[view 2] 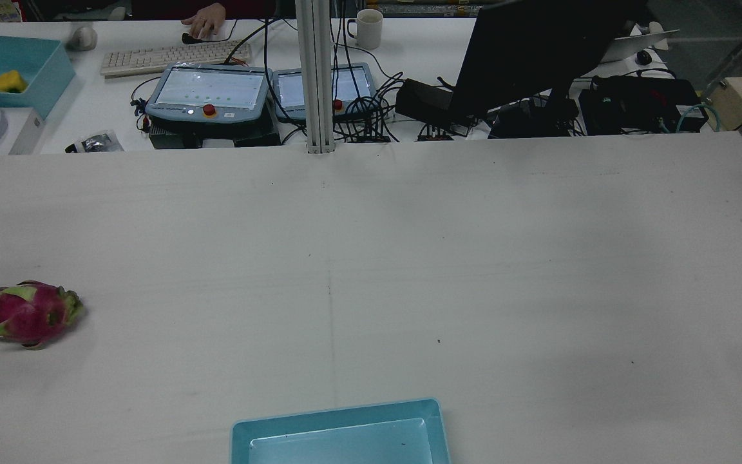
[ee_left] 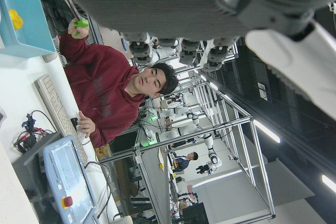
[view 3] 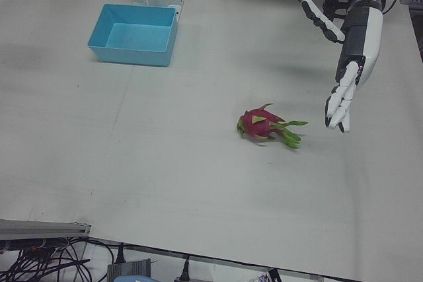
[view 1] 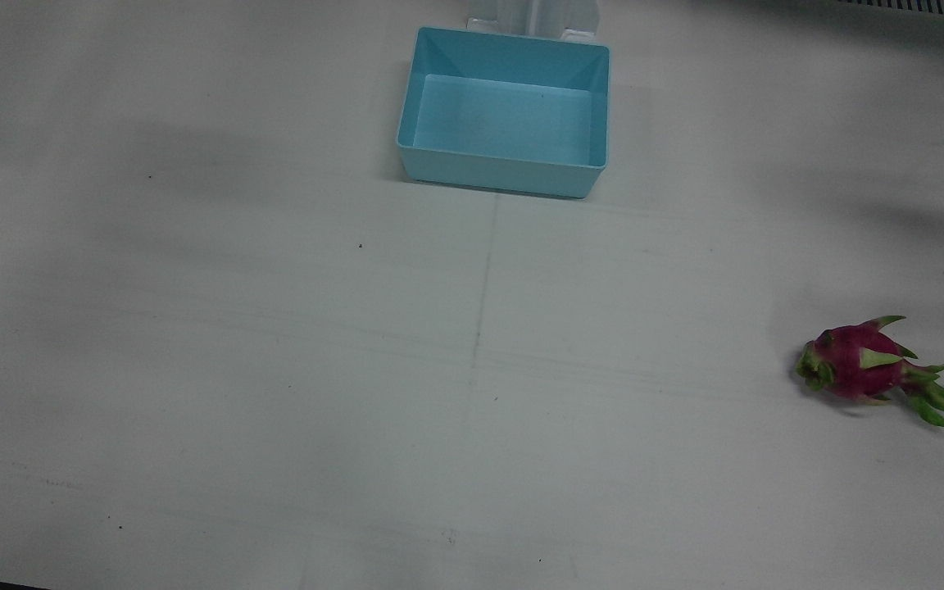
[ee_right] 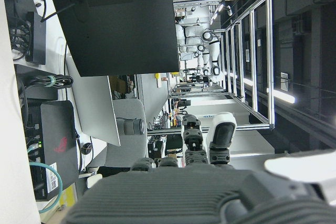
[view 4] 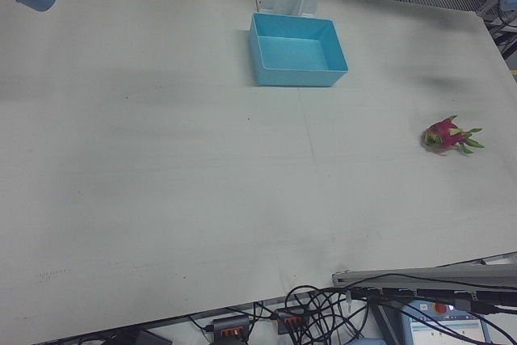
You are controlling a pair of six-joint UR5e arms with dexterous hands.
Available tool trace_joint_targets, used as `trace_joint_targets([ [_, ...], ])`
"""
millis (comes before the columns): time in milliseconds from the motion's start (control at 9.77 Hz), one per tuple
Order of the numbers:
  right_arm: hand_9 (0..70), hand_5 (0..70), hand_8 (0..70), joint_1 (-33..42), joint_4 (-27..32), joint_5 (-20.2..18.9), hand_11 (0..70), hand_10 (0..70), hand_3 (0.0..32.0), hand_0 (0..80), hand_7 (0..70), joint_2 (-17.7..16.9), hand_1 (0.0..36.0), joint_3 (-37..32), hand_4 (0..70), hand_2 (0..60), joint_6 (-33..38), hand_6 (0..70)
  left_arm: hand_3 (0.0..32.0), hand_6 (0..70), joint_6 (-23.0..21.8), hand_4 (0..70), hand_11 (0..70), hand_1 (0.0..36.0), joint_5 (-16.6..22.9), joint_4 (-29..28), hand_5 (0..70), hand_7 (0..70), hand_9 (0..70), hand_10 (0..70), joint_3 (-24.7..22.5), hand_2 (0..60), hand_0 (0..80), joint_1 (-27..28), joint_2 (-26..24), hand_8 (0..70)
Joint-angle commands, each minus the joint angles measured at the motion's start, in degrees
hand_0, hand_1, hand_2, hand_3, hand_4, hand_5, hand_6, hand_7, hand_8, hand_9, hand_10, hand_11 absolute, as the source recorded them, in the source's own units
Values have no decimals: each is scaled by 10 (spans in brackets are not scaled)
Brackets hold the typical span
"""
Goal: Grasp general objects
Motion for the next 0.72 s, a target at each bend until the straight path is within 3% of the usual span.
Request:
trace_joint_targets([
  [0,0,0,0,0,-1,0,0,0,0,0,0,0,0,0,0,0,0,0,0,0,200,57,0,89,97,51,64,175,21,0,8,0,500,-10,-39,0],
  [205,0,0,0,0,0,0,0,0,0,0,0,0,0,0,0,0,0,0,0,14,303,95,0,87,107,132,92,196,25,0,7,0,500,-13,-99,0],
  [307,0,0,0,0,-1,0,0,0,0,0,0,0,0,-1,0,0,0,0,0,3,351,90,0,71,103,203,83,184,22,0,5,0,491,-12,-114,4],
  [512,0,0,0,0,-1,0,0,0,0,0,0,0,0,0,0,0,0,0,0,0,451,0,0,90,75,310,37,134,12,0,5,0,490,-6,-119,0],
  [614,0,0,0,0,-1,0,0,0,0,0,0,0,0,0,0,0,0,0,132,0,476,0,0,136,69,328,54,146,15,0,5,0,514,-7,-117,0],
])
